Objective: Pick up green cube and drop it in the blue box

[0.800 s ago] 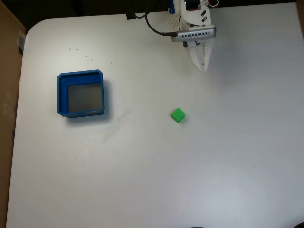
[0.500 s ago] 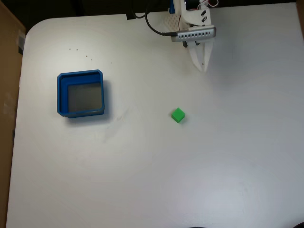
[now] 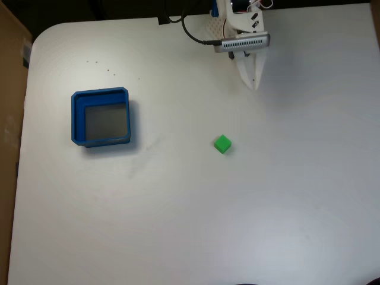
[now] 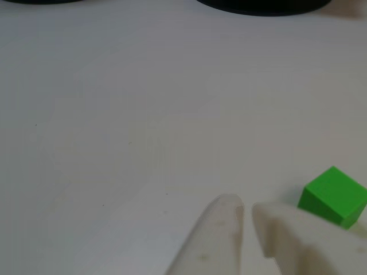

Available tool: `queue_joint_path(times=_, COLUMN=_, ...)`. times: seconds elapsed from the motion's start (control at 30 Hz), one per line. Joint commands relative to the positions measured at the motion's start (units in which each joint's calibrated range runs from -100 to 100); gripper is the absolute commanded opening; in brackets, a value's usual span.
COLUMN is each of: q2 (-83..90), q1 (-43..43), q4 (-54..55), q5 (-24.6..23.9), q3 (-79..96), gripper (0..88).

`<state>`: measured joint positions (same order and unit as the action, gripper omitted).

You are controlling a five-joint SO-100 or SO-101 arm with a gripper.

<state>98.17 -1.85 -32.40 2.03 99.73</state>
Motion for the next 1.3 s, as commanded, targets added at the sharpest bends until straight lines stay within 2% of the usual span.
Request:
queue_joint_path(times=0.0, q2=1.0, q1=1.2, q4=1.37, q5=0.15, q3=0.0, gripper=0.5)
queue_joint_path(times=0.6, q2=1.0, q1=11.17, q4=1.37, q5=0.0, q3=0.0, gripper=0.5)
queue_joint_path(times=1.27, q2=-2.6, q1=11.03, q4=2.11, q5=-0.15, q3=-3.53, gripper=0.5)
